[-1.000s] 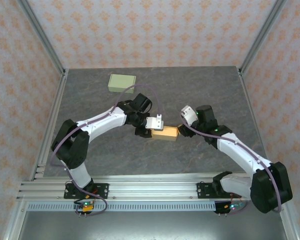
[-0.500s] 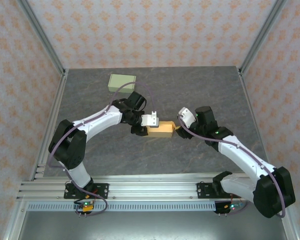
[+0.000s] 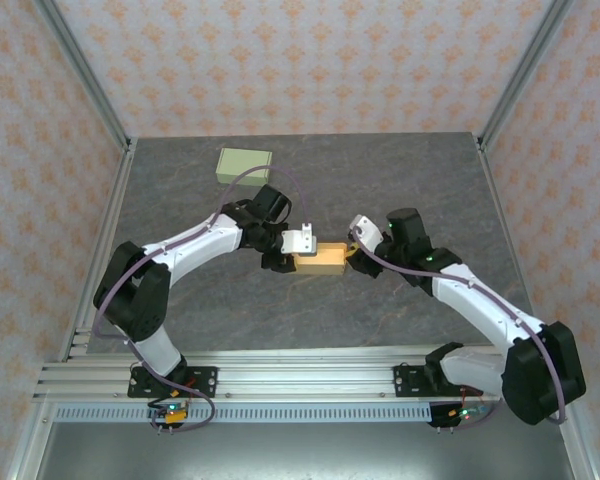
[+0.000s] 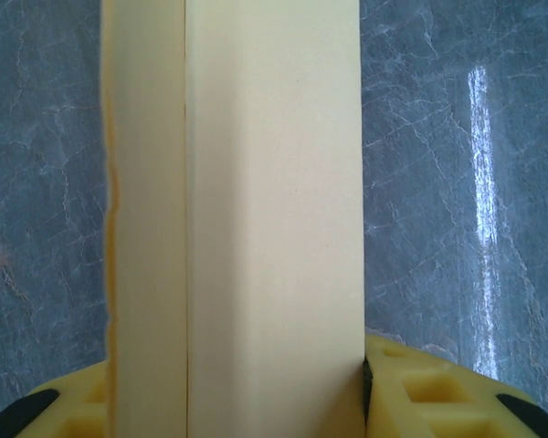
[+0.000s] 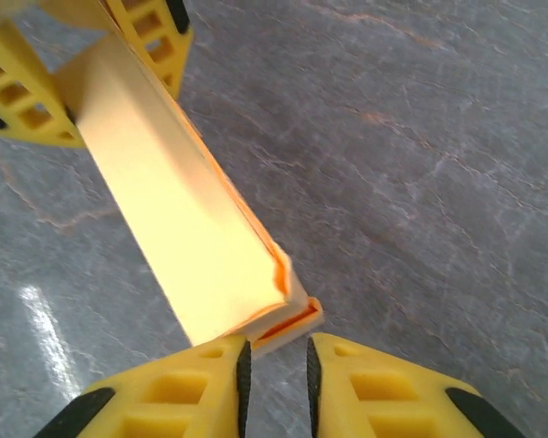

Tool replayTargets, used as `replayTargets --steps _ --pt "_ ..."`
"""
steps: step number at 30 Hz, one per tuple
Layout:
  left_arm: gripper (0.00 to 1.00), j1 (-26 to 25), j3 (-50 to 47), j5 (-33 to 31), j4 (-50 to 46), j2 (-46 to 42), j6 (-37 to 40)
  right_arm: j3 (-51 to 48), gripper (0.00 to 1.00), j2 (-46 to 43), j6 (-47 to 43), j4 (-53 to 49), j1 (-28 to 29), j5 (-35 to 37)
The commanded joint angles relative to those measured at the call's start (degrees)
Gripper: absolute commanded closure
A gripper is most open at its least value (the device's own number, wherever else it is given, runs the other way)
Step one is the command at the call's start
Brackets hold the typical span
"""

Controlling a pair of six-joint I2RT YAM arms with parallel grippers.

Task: Fold the paper box

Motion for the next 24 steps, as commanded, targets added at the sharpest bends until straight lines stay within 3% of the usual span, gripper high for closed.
replayTargets --steps 1,9,12,17,21,24 --pt "0.60 0.5 -2.5 -3.4 -3.2 1.2 -0.7 1.0 0.68 -2.0 1.4 1.0 -0.1 -3.9" --pt "0.60 0.7 -3.3 -2.0 -2.2 0.4 -0.9 1.4 0.67 1.9 0.9 2.1 0.0 0.3" --pt "0.60 0.8 -3.5 -1.9 -1.5 0.6 -1.3 2.4 0.67 2.5 3.0 3.1 0.0 -2.7" --pt "0.60 0.8 -2.8 -0.7 0.9 2.1 -4.9 6.5 0.57 3.7 19.1 3.5 0.0 -8.1" --pt "0.60 0.9 -2.0 -1.5 1.8 2.8 -7.1 7.5 0.60 4.9 31.2 1.0 0.7 -2.5" --pt "0.59 0.9 -1.9 -1.4 1.9 2.9 -7.4 6.5 0.59 3.7 34.7 -0.8 0.6 2.6"
